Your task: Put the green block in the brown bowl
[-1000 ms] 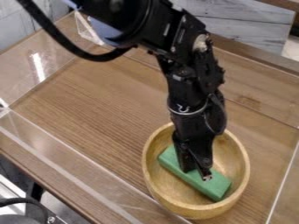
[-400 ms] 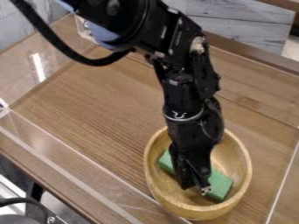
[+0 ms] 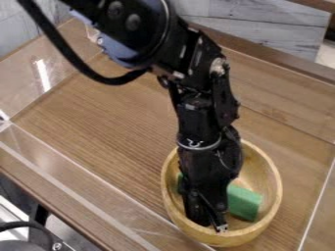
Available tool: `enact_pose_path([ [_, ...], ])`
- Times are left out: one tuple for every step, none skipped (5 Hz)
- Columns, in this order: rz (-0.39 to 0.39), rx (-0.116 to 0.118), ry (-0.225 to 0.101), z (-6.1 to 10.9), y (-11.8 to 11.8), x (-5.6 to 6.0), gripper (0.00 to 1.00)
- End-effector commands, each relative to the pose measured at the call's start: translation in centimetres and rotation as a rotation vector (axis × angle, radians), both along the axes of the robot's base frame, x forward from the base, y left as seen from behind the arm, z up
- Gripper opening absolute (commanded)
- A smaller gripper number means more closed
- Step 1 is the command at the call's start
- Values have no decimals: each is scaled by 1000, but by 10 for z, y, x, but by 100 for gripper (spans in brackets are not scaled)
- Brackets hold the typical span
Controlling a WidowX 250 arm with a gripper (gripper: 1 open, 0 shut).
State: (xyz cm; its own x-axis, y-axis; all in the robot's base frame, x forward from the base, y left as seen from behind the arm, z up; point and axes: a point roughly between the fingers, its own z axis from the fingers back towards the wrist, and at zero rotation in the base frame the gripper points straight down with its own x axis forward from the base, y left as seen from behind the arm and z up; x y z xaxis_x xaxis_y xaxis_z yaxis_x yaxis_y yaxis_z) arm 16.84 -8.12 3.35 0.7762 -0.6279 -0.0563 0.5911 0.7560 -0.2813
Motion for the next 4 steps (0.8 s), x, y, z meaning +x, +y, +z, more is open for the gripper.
enact_pose_path([
  [22, -16, -10, 8, -1, 12, 0],
  [38, -24, 5, 11, -1, 16, 0],
  [56, -32, 17, 14, 0, 16, 0],
  [72, -40, 28, 16, 0, 16, 0],
])
